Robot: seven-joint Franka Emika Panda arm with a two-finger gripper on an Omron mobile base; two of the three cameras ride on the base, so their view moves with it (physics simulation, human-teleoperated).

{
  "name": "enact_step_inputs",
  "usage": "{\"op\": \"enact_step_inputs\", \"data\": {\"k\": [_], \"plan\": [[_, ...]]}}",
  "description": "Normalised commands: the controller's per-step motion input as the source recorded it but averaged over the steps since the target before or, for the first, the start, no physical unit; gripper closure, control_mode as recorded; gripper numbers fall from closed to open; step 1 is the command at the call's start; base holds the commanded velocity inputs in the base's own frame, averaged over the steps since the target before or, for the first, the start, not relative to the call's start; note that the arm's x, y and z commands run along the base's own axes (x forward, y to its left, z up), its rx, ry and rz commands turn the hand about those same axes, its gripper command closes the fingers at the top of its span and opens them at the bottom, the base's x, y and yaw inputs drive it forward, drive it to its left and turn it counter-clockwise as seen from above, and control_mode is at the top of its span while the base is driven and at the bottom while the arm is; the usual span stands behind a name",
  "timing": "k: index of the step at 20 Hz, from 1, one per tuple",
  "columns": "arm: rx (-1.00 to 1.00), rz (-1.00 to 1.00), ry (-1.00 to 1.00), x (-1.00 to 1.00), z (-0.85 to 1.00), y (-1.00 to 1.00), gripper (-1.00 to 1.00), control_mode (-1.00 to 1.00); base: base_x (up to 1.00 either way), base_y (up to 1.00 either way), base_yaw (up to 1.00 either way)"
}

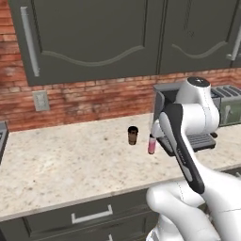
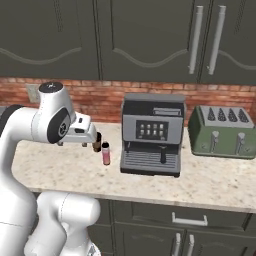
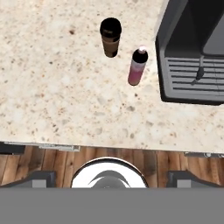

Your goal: Move the drinks to the dining counter.

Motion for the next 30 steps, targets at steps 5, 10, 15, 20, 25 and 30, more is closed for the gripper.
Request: {"op": "enact_step_inputs", "data": {"k": [5,10,15,20,25,30], "plan": [[0.00,0.00,0.00,0.00,0.00,0.00,-1.00,1.00,0.32,-0.31,0.00],[0.00,0.00,0.00,0.00,0.00,0.00,-1.00,1.00,0.38,-0.10,0.02],[0.00,0.00,0.00,0.00,0.00,0.00,-1.00,1.00,0.47,-0.03,0.11],[0.00,0.00,0.00,0.00,0.00,0.00,-1.00,1.00,0.39,-0.03,0.09],[0.00,0.07,0.00,0.40,-0.45,-0.01,-1.00,-1.00,0.00,0.00,0.00],[0.00,0.00,0.00,0.19,-0.45,-0.06,-1.00,-1.00,0.00,0.00,0.00]]}}
